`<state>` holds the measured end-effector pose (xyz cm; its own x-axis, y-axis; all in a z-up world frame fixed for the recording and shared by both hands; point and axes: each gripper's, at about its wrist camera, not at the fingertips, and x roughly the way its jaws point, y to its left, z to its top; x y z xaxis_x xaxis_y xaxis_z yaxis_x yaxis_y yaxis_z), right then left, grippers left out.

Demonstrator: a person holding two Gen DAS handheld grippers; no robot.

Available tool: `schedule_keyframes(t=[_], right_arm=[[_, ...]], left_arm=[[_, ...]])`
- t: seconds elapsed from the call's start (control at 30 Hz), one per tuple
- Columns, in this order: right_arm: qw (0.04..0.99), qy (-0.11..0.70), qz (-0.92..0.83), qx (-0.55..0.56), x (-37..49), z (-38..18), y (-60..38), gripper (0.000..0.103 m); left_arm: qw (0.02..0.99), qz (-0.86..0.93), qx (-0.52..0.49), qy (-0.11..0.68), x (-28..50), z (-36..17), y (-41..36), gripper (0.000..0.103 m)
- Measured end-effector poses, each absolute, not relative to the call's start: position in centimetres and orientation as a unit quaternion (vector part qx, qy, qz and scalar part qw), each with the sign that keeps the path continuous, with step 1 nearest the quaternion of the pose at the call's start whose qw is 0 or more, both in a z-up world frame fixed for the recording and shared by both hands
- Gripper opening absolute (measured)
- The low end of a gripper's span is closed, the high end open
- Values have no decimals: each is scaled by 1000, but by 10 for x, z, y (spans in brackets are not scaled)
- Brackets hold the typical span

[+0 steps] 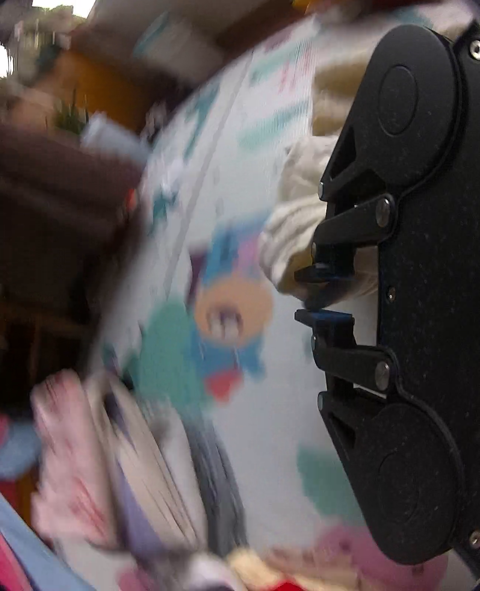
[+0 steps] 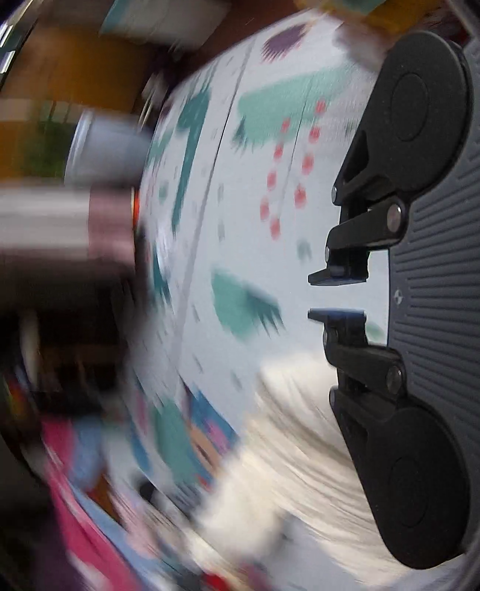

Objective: Fold clothes

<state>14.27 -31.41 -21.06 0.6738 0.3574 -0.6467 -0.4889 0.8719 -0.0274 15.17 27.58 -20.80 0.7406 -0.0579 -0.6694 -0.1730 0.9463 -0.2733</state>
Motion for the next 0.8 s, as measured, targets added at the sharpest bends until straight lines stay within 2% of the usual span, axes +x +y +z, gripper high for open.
schedule_keyframes(t=[0.07, 0.1, 0.13, 0.17, 0.2, 0.37, 0.43, 0.5, 0.57, 0.6, 0.63, 0.67, 0.8], right_arm=[[887, 333, 284, -149, 111, -219, -286, 61], [875, 331, 309, -172, 97, -225, -271, 66], [861, 333, 335, -191, 85, -231, -258, 70], [845, 337, 357, -213, 74, -237, -245, 70], [828, 340, 378, -235, 62, -244, -233, 71], [768, 328, 422, -354, 22, -272, -186, 75], [754, 330, 408, -394, 15, -284, -177, 75], [749, 329, 396, -417, 15, -295, -174, 68], [751, 329, 393, -416, 17, -298, -178, 45], [754, 335, 394, -406, 20, -296, -181, 39], [759, 339, 396, -390, 21, -292, -187, 25], [769, 334, 395, -375, 22, -287, -191, 20], [839, 326, 368, -236, 53, -242, -226, 17]], left_arm=[[913, 80, -166, 365, 150, -215, 292, 25], [911, 94, -171, 363, 146, -215, 298, 29], [910, 107, -172, 361, 141, -215, 302, 34], [910, 123, -168, 358, 138, -215, 302, 44], [912, 133, -161, 354, 134, -213, 300, 47], [927, 125, -133, 328, 121, -203, 275, 48], [931, 98, -122, 329, 122, -206, 262, 52], [931, 63, -109, 341, 125, -218, 249, 53], [927, 38, -82, 365, 131, -232, 233, 53], [925, 27, -69, 373, 131, -238, 226, 53], [923, 16, -59, 380, 131, -243, 219, 53], [921, 9, -52, 385, 130, -247, 214, 53], [913, -15, -38, 405, 126, -260, 202, 53]])
